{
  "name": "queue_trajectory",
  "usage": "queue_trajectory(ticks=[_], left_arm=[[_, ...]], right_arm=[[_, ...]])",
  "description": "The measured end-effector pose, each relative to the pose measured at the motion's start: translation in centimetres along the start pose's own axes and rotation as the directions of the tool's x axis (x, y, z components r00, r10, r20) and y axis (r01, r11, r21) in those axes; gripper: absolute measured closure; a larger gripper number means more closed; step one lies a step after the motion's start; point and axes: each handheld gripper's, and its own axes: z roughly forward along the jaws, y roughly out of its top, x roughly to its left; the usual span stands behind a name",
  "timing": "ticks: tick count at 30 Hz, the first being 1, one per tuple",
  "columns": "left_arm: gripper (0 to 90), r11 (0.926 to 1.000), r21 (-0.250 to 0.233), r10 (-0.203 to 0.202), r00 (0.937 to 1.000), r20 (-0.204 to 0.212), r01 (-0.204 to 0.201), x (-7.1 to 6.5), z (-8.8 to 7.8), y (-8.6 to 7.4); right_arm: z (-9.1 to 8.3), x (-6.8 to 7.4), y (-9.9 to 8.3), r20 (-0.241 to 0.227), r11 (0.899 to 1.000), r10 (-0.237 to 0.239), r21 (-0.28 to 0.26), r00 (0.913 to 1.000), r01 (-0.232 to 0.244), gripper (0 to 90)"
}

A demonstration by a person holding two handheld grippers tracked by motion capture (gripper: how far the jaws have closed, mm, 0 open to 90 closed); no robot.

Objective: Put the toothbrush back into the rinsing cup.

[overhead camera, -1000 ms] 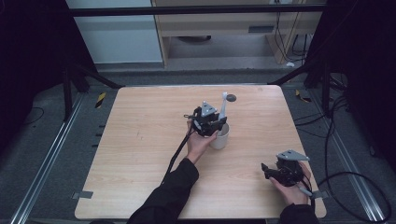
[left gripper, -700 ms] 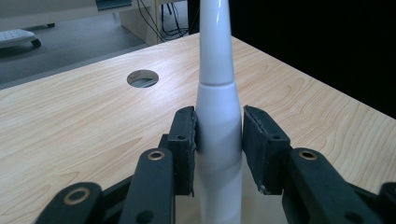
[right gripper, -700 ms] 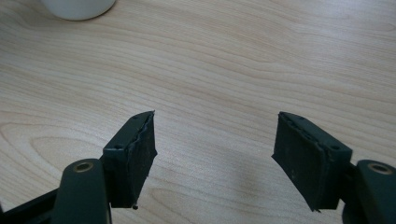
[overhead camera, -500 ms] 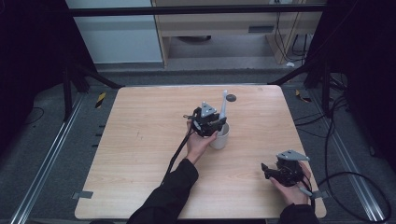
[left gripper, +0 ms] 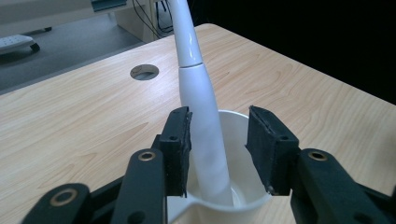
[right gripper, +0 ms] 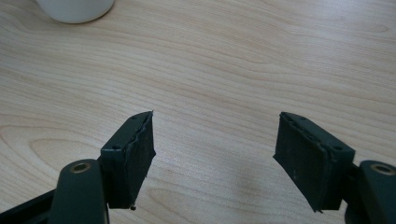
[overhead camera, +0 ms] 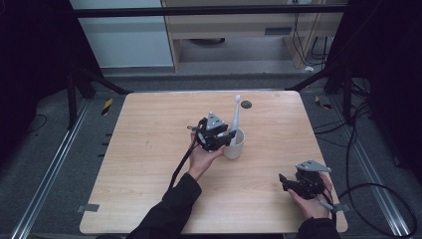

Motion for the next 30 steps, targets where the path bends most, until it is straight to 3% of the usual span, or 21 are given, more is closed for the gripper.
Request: queue_trajectory(ticks=[6,14,23,30], left_arm=[[53.2,0.9997,0.016,0.019,0.9998,0.000,-0.019,0.6,-2.9,-0.2],[45.4,0.9970,0.053,0.059,0.9974,-0.043,-0.056,1.9,-6.5,-2.1],[38.1,0.9959,0.087,0.035,0.9936,-0.108,-0.026,4.0,-9.7,-5.9],[36.2,0.9936,0.105,-0.024,0.9858,-0.166,0.042,6.1,-12.7,-9.4]], right_arm=[[-0.1,0.0,0.0,0.006,1.000,0.006,-0.003,1.0000,-0.006,27.2],[-0.2,-0.1,-0.1,0.009,1.000,0.014,-0.003,0.9999,-0.014,26.1],[-0.3,-0.2,-0.3,0.016,1.000,0.016,-0.003,0.9997,-0.016,25.7],[-0.4,-0.2,-0.3,0.020,1.000,0.023,-0.001,0.9995,-0.023,25.4]])
